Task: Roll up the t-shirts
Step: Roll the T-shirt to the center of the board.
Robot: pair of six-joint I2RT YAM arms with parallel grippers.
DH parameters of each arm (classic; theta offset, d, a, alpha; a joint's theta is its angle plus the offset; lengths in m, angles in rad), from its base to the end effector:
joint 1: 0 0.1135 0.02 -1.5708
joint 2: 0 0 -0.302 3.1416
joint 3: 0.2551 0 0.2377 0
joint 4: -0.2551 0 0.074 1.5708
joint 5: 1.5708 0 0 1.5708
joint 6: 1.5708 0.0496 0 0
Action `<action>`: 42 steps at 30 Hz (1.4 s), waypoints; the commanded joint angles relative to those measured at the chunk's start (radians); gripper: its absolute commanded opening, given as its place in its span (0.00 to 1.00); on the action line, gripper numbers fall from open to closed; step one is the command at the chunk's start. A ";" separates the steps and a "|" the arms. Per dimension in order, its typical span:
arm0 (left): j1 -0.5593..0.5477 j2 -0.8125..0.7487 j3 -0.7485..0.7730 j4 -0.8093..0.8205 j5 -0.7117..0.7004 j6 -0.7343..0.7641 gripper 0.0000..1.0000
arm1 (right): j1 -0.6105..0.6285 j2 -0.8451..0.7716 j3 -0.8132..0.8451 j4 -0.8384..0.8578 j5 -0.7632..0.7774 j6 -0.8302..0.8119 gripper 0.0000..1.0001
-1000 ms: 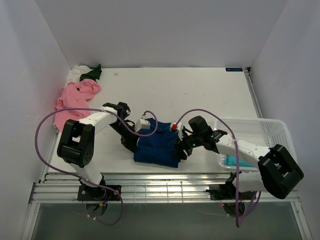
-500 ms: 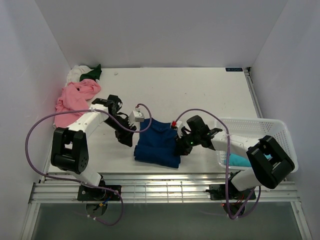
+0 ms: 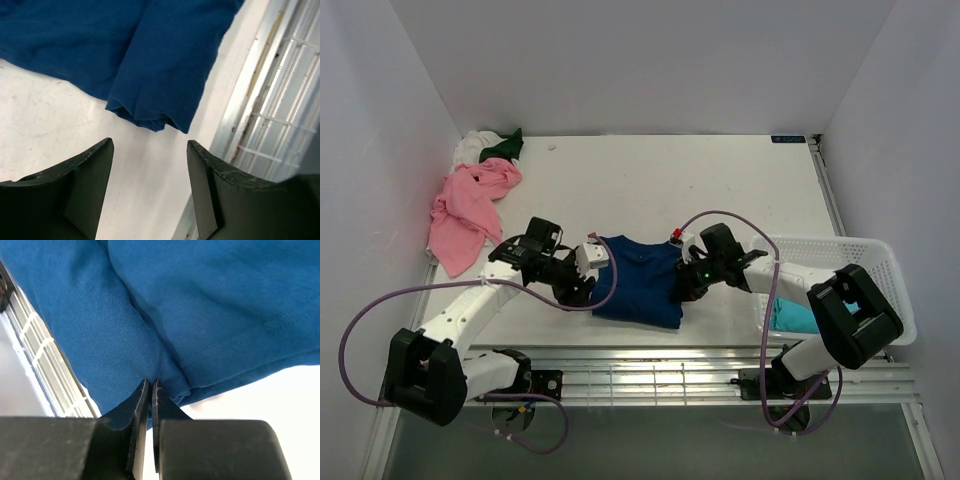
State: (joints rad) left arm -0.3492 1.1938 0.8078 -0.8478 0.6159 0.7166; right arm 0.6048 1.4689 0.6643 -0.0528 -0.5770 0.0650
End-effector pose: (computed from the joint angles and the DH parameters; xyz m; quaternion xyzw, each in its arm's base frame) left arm 0.1615 -0.0893 0.2552 0.5211 0.7834 -0.2646 0.2117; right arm 0.2048 0.1744 0.2024 -0.3353 0.8393 0.3618 0.2285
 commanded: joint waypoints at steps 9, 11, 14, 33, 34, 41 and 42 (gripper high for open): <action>-0.088 -0.023 -0.099 0.236 0.028 -0.143 0.72 | -0.034 0.040 0.081 0.037 -0.018 0.084 0.08; -0.089 -0.019 -0.120 0.239 0.041 -0.160 0.72 | -0.040 0.053 0.086 0.037 -0.024 0.105 0.08; -0.100 -0.019 -0.143 0.256 0.019 -0.167 0.72 | -0.048 0.065 0.092 0.037 -0.017 0.127 0.08; -0.088 0.102 -0.018 0.326 0.031 -0.359 0.00 | -0.085 -0.020 0.179 -0.051 0.045 0.055 0.49; -0.083 0.108 -0.013 0.328 0.033 -0.397 0.00 | -0.091 -0.037 0.160 -0.055 0.045 0.053 0.51; -0.022 0.144 -0.001 0.328 0.030 -0.444 0.00 | -0.103 -0.137 0.066 -0.146 0.002 0.093 0.57; -0.013 0.150 0.002 0.326 0.024 -0.436 0.00 | -0.103 -0.154 0.055 -0.160 -0.001 0.110 0.57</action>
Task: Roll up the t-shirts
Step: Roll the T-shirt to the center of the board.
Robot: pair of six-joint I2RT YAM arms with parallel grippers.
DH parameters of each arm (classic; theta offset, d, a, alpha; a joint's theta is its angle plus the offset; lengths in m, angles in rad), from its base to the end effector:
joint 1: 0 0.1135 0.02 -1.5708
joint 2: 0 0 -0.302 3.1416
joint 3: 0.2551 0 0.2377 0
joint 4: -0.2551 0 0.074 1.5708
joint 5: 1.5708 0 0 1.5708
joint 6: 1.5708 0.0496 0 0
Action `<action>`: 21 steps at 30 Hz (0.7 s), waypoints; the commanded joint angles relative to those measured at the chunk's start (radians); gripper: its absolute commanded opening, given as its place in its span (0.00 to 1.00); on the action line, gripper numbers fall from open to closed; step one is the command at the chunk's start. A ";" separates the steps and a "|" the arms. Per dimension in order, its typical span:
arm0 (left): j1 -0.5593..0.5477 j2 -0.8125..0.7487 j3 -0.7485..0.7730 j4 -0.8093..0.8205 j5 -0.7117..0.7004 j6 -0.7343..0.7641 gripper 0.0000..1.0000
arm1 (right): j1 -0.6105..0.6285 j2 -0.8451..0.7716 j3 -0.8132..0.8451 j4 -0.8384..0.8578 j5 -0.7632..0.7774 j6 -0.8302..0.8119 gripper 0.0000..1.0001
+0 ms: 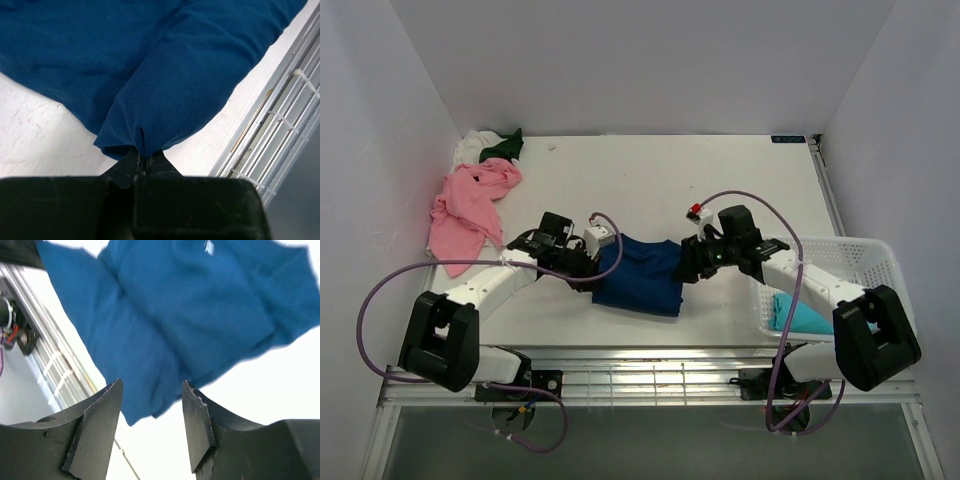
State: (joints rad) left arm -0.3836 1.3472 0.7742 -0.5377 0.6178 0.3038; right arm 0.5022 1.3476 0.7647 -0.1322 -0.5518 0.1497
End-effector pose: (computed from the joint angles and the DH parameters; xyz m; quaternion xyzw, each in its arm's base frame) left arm 0.2022 -0.1126 0.2312 0.3778 0.8500 -0.3044 0.2053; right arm 0.2206 0.1508 0.2553 -0.2648 0.8421 0.3626 0.2988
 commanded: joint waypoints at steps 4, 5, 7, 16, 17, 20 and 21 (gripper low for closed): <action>0.034 0.044 0.060 -0.004 0.008 -0.015 0.00 | 0.010 -0.062 -0.096 -0.066 -0.028 0.065 0.57; 0.034 0.062 0.068 -0.007 0.014 -0.018 0.00 | 0.022 -0.062 -0.106 -0.054 -0.037 0.073 0.57; 0.035 0.075 0.079 -0.013 0.028 -0.025 0.00 | 0.035 -0.038 -0.133 -0.021 -0.051 0.099 0.57; 0.041 0.070 0.068 -0.024 0.030 -0.019 0.00 | 0.073 -0.008 -0.183 0.117 -0.076 0.171 0.57; 0.041 0.073 0.069 -0.025 0.030 -0.017 0.00 | 0.079 0.013 -0.182 0.147 -0.089 0.177 0.56; 0.041 0.082 0.080 -0.034 0.020 -0.003 0.00 | 0.088 0.051 -0.174 0.193 -0.161 0.198 0.42; 0.041 0.086 0.083 -0.051 -0.004 0.009 0.00 | 0.088 0.054 -0.173 0.222 -0.183 0.214 0.29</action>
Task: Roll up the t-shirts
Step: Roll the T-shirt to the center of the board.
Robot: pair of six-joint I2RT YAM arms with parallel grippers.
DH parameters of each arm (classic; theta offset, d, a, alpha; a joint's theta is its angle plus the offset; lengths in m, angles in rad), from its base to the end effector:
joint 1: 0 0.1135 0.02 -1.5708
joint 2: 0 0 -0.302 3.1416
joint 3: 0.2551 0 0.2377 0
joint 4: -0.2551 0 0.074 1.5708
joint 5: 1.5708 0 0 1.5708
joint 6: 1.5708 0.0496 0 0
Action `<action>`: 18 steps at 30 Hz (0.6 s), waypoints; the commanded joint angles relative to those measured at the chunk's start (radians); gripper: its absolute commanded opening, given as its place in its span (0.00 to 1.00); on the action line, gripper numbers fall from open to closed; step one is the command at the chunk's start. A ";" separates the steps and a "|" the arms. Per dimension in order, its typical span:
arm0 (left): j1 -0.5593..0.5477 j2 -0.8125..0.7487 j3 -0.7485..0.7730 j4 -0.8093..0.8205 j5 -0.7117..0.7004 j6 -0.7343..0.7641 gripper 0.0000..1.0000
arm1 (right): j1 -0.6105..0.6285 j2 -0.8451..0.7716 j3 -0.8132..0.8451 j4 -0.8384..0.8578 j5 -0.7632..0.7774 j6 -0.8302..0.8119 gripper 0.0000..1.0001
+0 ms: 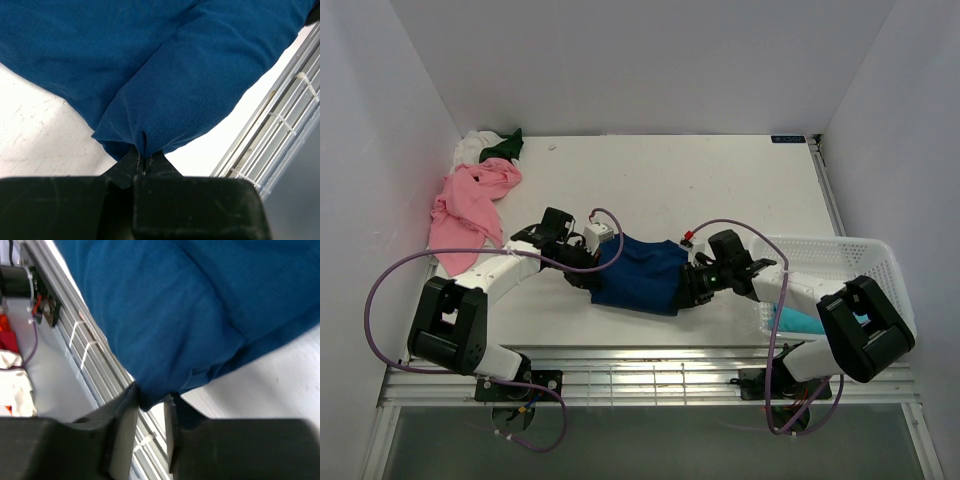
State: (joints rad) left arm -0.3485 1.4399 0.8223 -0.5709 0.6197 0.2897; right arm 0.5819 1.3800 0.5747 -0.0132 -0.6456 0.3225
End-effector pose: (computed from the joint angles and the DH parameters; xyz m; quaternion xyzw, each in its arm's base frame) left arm 0.2209 -0.1109 0.2225 0.3483 0.8697 -0.3046 0.1721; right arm 0.1866 0.1585 0.2028 -0.2296 0.8596 0.4176 0.1844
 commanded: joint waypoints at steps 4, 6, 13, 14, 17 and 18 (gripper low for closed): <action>0.006 -0.002 0.051 -0.108 -0.047 0.120 0.00 | 0.006 -0.004 0.037 0.062 -0.143 0.038 0.08; 0.008 -0.015 0.040 -0.160 -0.044 0.172 0.00 | 0.006 -0.018 0.045 -0.017 -0.172 0.035 0.08; 0.006 -0.091 -0.020 -0.268 -0.045 0.282 0.00 | 0.006 -0.094 0.024 -0.217 -0.279 0.000 0.08; 0.006 -0.105 -0.020 -0.279 -0.031 0.287 0.00 | 0.007 -0.113 0.017 -0.225 -0.311 0.025 0.08; 0.006 -0.144 -0.015 -0.297 0.026 0.302 0.00 | 0.006 -0.142 -0.007 -0.209 -0.318 0.039 0.08; 0.006 -0.144 -0.011 -0.296 0.047 0.305 0.00 | 0.003 -0.138 -0.006 -0.202 -0.321 0.038 0.08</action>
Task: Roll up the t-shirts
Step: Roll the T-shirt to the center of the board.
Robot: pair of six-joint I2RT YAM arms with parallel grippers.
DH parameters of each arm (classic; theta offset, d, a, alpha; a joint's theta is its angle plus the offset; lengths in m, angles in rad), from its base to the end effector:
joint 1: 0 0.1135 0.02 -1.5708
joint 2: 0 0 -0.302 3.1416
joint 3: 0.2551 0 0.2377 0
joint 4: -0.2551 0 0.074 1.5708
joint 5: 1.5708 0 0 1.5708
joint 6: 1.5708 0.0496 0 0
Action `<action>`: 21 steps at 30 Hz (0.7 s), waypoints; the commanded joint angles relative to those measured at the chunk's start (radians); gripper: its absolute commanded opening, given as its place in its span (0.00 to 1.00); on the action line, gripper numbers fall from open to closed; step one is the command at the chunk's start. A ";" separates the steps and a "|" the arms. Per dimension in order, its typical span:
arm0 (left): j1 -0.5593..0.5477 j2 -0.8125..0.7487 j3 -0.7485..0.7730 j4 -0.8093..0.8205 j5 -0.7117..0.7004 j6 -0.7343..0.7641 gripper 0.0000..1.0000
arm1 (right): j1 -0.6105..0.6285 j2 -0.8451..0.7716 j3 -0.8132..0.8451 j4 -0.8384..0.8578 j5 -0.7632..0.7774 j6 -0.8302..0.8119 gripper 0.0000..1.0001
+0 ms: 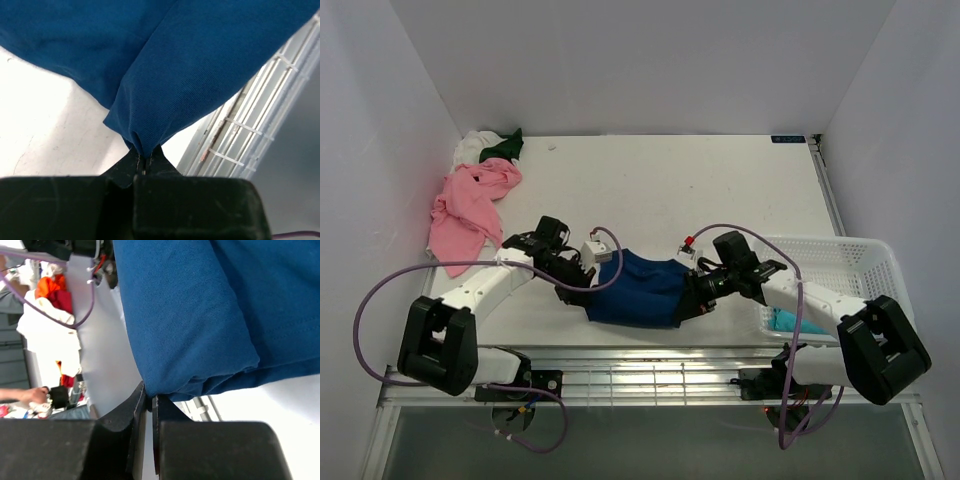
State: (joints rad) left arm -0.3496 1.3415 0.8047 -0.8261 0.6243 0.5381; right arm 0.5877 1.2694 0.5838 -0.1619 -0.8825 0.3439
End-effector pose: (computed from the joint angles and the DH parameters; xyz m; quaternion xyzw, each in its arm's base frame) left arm 0.1810 -0.0969 0.2297 0.4352 0.8411 -0.2948 0.1271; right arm 0.1587 0.1517 0.2236 -0.2528 0.8211 0.5006 0.1064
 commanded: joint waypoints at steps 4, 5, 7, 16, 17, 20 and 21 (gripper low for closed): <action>0.009 0.088 0.074 -0.019 0.086 0.010 0.00 | -0.038 0.047 0.052 -0.051 -0.076 0.018 0.08; 0.015 0.125 0.124 -0.034 0.095 -0.010 0.00 | -0.058 0.071 0.065 -0.051 -0.055 0.020 0.08; 0.024 0.191 0.175 -0.054 0.144 -0.021 0.00 | -0.080 0.091 0.085 -0.053 -0.023 0.018 0.08; 0.100 0.412 0.329 -0.059 0.104 -0.144 0.01 | -0.169 0.173 0.140 -0.070 0.074 0.012 0.28; 0.098 0.418 0.341 -0.067 0.118 -0.150 0.02 | -0.169 0.170 0.143 -0.071 0.083 0.007 0.32; 0.098 0.439 0.389 -0.067 0.133 -0.240 0.00 | -0.169 0.140 0.171 -0.097 0.093 -0.005 0.42; 0.100 0.449 0.395 -0.070 0.140 -0.259 0.00 | -0.169 0.128 0.198 -0.117 0.103 -0.012 0.44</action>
State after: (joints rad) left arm -0.2543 1.7966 1.1439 -0.8948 0.7193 0.3634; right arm 0.4210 1.4441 0.7040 -0.2401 -0.8089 0.3576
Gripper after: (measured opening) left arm 0.020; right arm 0.423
